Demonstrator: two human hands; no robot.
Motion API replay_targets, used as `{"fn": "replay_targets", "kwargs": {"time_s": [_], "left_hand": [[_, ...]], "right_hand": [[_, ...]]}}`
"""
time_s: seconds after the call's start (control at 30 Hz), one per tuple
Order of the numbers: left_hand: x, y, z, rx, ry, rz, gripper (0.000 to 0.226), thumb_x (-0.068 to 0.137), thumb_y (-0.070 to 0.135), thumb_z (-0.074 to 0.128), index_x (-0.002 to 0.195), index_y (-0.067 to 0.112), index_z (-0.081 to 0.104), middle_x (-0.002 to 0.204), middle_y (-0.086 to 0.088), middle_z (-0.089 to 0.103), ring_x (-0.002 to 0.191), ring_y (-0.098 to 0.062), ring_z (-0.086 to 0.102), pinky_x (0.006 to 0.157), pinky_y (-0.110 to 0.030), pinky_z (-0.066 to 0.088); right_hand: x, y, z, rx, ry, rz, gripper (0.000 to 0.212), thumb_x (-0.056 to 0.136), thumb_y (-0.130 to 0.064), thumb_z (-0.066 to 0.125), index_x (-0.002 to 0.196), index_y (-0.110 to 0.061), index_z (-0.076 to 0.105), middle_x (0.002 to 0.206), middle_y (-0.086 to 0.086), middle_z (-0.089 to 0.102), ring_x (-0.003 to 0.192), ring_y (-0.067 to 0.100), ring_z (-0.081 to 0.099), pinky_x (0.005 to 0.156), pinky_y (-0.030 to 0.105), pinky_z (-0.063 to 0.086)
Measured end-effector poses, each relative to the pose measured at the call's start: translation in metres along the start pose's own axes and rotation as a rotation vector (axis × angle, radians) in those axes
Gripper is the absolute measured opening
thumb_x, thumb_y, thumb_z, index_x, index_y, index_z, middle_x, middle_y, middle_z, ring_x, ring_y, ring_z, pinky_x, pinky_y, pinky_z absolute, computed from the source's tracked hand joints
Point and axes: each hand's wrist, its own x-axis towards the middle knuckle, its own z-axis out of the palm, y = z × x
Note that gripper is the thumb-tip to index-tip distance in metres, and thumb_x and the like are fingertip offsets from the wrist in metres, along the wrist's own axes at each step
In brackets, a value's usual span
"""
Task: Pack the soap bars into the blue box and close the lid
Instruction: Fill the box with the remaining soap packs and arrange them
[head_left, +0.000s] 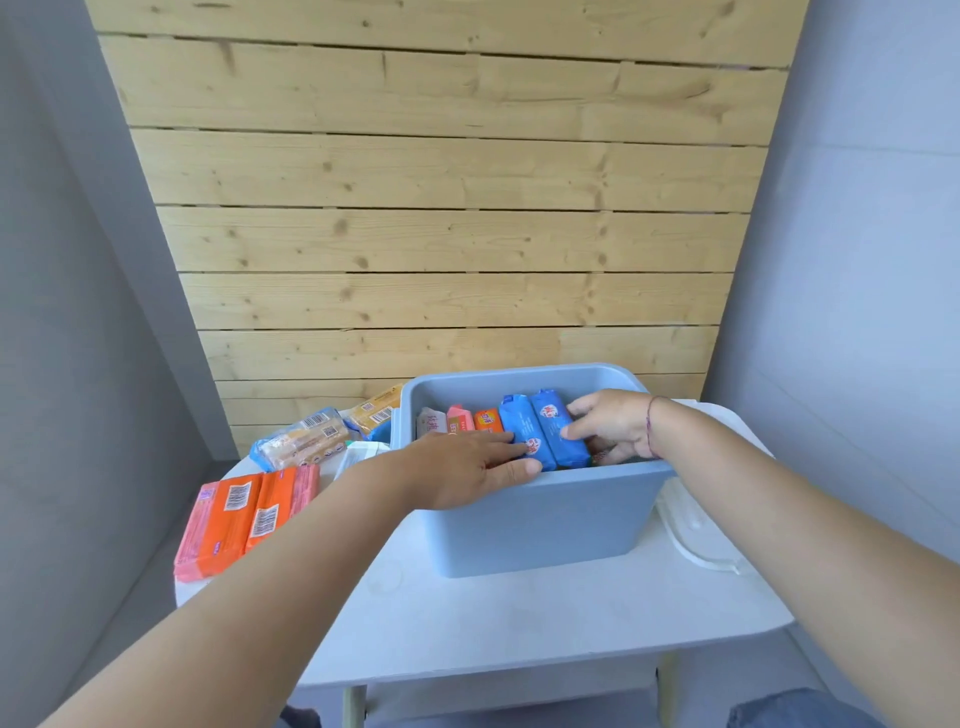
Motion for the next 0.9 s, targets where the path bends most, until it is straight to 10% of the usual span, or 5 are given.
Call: {"fn": "replay_targets", "kwargs": {"time_s": [0.2, 0.3, 0.43, 0.73, 0.9], "left_hand": [[0.002, 0.000, 0.007, -0.051, 0.109, -0.009, 0.056, 0.088, 0.067, 0.024, 0.133, 0.041, 0.046, 0.149, 0.012, 0.039, 0.137, -0.012, 0.034, 0.113, -0.039, 0.025], [-0.007, -0.007, 0.011, -0.265, 0.500, 0.132, 0.039, 0.095, 0.048, 0.035, 0.097, 0.022, 0.064, 0.105, 0.000, 0.067, 0.103, -0.019, 0.056, 0.097, -0.032, 0.037], [-0.027, -0.070, 0.018, -0.440, 1.044, -0.159, 0.036, 0.089, 0.027, 0.050, 0.124, 0.023, 0.057, 0.127, 0.006, 0.058, 0.110, -0.016, 0.051, 0.091, -0.024, 0.037], [-0.003, -0.145, 0.081, -0.133, 0.367, -0.580, 0.079, 0.079, 0.053, 0.057, 0.143, 0.015, 0.029, 0.144, -0.012, 0.037, 0.133, -0.030, 0.033, 0.108, -0.039, 0.029], [0.029, -0.132, 0.084, 0.019, 0.477, -0.783, 0.057, 0.082, 0.042, 0.052, 0.129, 0.013, 0.039, 0.127, -0.012, 0.053, 0.120, -0.029, 0.049, 0.099, -0.037, 0.037]], "right_hand": [[0.007, 0.006, 0.003, -0.098, 0.106, -0.030, 0.036, 0.089, -0.017, 0.061, 0.124, -0.014, 0.058, 0.119, 0.009, 0.062, 0.110, 0.021, 0.057, 0.081, 0.034, 0.053], [0.004, 0.011, -0.003, -0.157, 0.089, -0.041, 0.032, 0.090, -0.032, 0.059, 0.114, -0.012, 0.060, 0.116, 0.013, 0.065, 0.091, 0.020, 0.058, 0.068, 0.028, 0.048], [0.000, 0.009, -0.005, -0.232, 0.281, -0.146, 0.054, 0.087, -0.046, 0.058, 0.129, -0.014, 0.052, 0.131, 0.009, 0.057, 0.116, 0.031, 0.058, 0.090, 0.034, 0.047], [-0.011, -0.011, 0.021, -0.171, 0.346, -0.319, 0.052, 0.090, -0.036, 0.057, 0.137, -0.015, 0.045, 0.143, 0.010, 0.046, 0.131, 0.020, 0.045, 0.098, 0.025, 0.032], [-0.010, -0.005, 0.008, -0.142, 0.362, -0.183, 0.039, 0.094, -0.034, 0.049, 0.125, -0.011, 0.052, 0.133, 0.012, 0.055, 0.121, 0.028, 0.053, 0.106, 0.040, 0.040]]}}
